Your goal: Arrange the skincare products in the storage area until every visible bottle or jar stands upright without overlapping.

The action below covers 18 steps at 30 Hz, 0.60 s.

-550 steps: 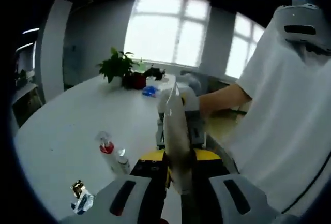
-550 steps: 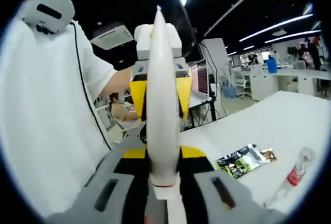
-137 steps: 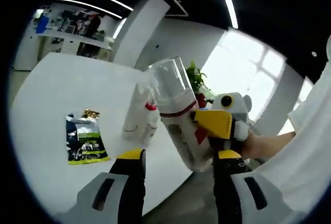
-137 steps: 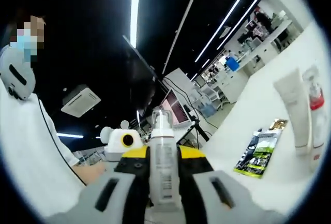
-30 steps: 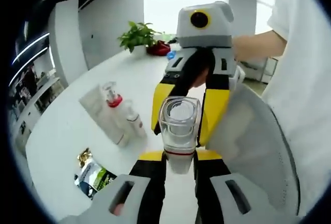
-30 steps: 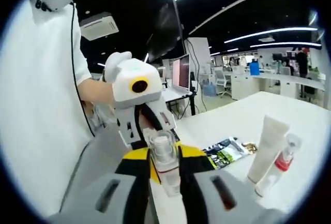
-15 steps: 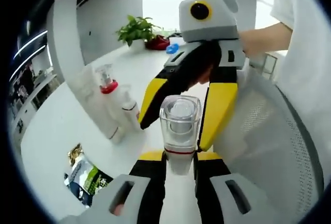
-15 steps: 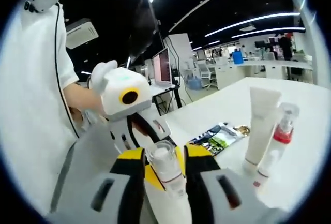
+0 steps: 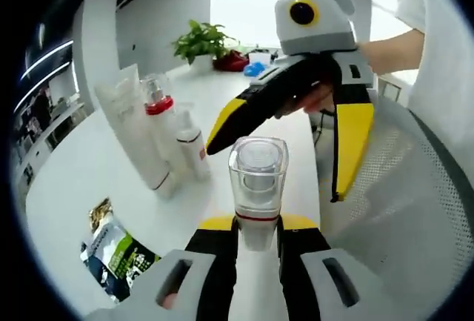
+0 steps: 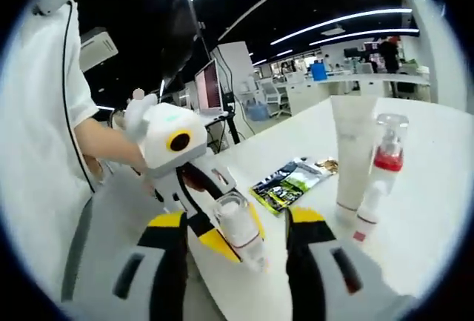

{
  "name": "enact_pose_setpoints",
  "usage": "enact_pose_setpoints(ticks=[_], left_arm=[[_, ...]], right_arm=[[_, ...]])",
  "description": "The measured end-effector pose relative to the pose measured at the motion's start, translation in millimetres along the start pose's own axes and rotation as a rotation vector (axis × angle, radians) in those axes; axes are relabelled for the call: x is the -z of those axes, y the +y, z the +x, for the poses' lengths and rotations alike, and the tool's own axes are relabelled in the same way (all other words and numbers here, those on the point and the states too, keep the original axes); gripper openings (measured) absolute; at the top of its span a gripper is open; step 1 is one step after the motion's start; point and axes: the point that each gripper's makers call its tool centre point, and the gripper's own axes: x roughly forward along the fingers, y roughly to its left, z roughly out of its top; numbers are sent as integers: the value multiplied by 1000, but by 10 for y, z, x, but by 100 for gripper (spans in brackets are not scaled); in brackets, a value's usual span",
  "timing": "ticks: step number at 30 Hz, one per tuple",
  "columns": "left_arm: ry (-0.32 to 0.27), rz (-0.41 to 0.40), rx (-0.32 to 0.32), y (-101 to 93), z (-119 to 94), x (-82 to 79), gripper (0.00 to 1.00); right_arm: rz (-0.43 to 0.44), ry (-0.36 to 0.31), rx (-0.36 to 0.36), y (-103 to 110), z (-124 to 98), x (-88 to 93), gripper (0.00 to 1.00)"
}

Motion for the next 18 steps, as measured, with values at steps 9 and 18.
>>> enact_pose_setpoints(ticks=[9,18], left_arm=[[-5,4,10,53,82,63,17],[-6,6,26,80,150,96,17]], right_arm=[[39,17,67,-78,-89,146,60],[81,5,149,-242,-233,183,67]])
